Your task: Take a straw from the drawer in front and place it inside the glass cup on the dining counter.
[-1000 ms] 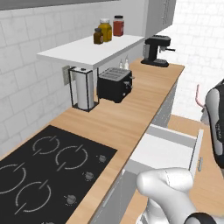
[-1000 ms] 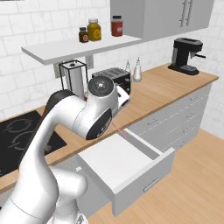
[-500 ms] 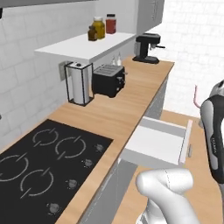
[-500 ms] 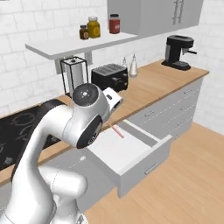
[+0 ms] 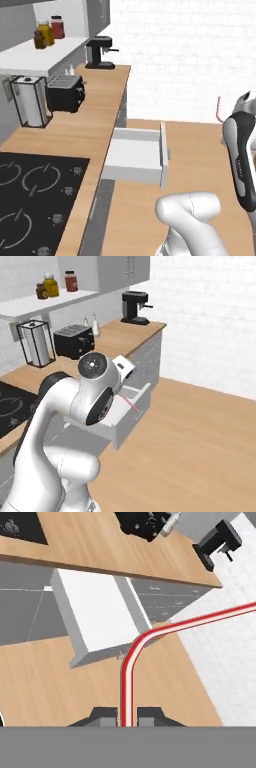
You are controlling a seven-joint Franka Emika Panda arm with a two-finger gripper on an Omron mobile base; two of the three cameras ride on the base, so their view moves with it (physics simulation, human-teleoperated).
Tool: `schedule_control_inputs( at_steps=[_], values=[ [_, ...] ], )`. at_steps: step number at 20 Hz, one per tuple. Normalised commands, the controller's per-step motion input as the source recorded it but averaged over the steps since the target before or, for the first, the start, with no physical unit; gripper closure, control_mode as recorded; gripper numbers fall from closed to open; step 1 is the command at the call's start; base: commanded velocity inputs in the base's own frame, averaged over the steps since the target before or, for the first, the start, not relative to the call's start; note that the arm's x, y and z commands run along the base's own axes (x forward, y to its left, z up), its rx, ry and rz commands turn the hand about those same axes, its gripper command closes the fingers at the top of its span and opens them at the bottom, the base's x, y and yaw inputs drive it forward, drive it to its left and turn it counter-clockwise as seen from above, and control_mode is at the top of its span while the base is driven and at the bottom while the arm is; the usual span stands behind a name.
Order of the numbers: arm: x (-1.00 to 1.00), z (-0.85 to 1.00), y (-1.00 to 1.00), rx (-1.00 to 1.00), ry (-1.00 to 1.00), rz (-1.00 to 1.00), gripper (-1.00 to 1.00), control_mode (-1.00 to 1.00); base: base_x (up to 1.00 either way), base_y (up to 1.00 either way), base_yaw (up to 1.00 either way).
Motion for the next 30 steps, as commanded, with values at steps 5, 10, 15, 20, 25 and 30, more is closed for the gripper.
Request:
schedule_control_inputs(
  at_steps=[5, 10, 15, 20, 25, 30],
  values=[
    [0.00, 0.00, 0.00, 0.00, 0.00, 0.00, 1.00, 1.00, -0.12, -0.25, -0.70],
    [0.00, 0.00, 0.00, 0.00, 0.00, 0.00, 1.00, 1.00, 0.06, -0.10, -0.61],
    [0.00, 0.00, 0.00, 0.00, 0.00, 0.00, 1.00, 1.00, 0.43, -0.25, -0.44],
    [0.00, 0.00, 0.00, 0.00, 0.00, 0.00, 1.00, 1.00, 0.59, -0.45, -0.26],
    [0.00, 0.00, 0.00, 0.00, 0.00, 0.00, 1.00, 1.00, 0.81, -0.08, -0.12],
    [0.00, 0.00, 0.00, 0.00, 0.00, 0.00, 1.00, 1.00, 1.00, 0.00, -0.01]
  ],
)
